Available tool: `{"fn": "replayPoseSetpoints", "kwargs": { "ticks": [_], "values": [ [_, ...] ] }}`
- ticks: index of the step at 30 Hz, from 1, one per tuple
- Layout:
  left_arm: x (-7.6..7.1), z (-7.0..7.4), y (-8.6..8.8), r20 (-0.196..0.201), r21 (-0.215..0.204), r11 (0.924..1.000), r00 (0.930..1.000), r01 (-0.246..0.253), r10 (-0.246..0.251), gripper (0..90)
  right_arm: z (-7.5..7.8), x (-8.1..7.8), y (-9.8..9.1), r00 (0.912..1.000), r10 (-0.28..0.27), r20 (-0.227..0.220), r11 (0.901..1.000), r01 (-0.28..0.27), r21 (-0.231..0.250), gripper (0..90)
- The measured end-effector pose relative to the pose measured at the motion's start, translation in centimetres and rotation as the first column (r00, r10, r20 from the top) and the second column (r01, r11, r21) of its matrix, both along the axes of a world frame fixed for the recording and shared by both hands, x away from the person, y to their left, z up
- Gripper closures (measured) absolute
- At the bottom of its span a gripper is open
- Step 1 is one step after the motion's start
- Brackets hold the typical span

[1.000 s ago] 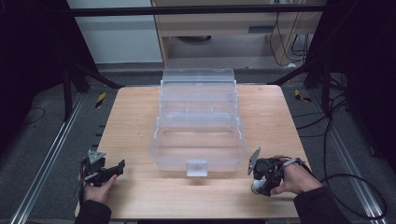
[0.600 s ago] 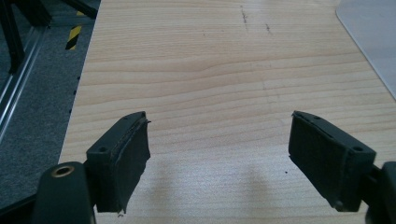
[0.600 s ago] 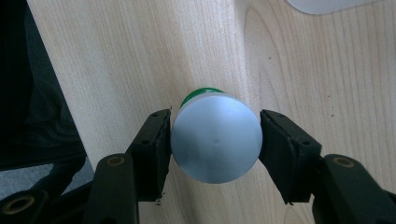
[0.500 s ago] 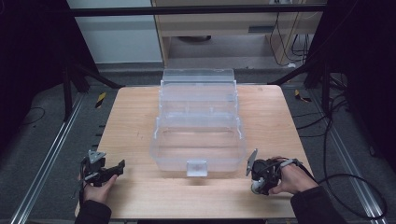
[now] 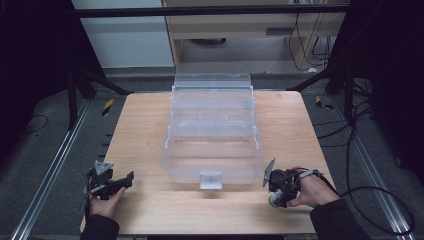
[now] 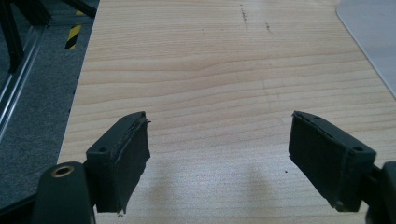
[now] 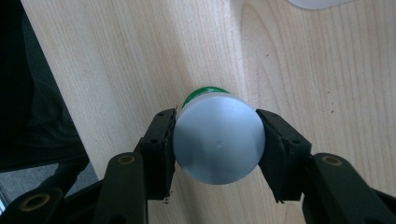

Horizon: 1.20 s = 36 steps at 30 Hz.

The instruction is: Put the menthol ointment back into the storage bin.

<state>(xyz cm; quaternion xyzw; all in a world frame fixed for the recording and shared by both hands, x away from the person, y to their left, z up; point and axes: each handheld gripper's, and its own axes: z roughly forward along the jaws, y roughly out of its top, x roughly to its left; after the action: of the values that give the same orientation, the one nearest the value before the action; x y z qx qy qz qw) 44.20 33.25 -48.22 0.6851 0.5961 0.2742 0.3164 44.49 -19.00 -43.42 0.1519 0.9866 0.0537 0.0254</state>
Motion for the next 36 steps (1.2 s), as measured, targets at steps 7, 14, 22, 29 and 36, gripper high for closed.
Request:
{"fn": "replayPoseSetpoints", "kwargs": {
  "ticks": [7,14,22,29,36],
  "values": [
    [0.0,0.0,0.0,0.000,-0.003,1.0000,1.0000,-0.004,0.004,19.7,1.2,0.0,-0.1,0.9996,-0.026,0.007,0.9994,0.026,0.023,50.2],
    [0.1,-0.1,0.0,-0.003,0.001,1.0000,1.0000,-0.009,0.009,19.6,3.0,0.0,-0.4,0.9990,-0.039,0.022,0.9981,0.038,0.049,50.3],
    [0.2,-0.1,0.0,-0.008,0.004,1.0000,0.9999,-0.006,0.006,19.6,5.2,0.2,-0.8,0.9967,-0.068,0.044,0.9933,0.063,0.096,50.3],
    [0.2,-0.2,0.1,-0.007,0.004,1.0000,1.0000,-0.001,0.001,19.6,6.3,0.2,-0.8,0.9944,-0.087,0.061,0.9908,0.080,0.109,50.2],
    [0.1,-0.2,0.1,-0.007,0.006,1.0000,1.0000,-0.002,0.002,19.6,7.2,0.5,-0.7,0.9933,-0.097,0.063,0.9883,0.089,0.124,50.2]
  ]
}}
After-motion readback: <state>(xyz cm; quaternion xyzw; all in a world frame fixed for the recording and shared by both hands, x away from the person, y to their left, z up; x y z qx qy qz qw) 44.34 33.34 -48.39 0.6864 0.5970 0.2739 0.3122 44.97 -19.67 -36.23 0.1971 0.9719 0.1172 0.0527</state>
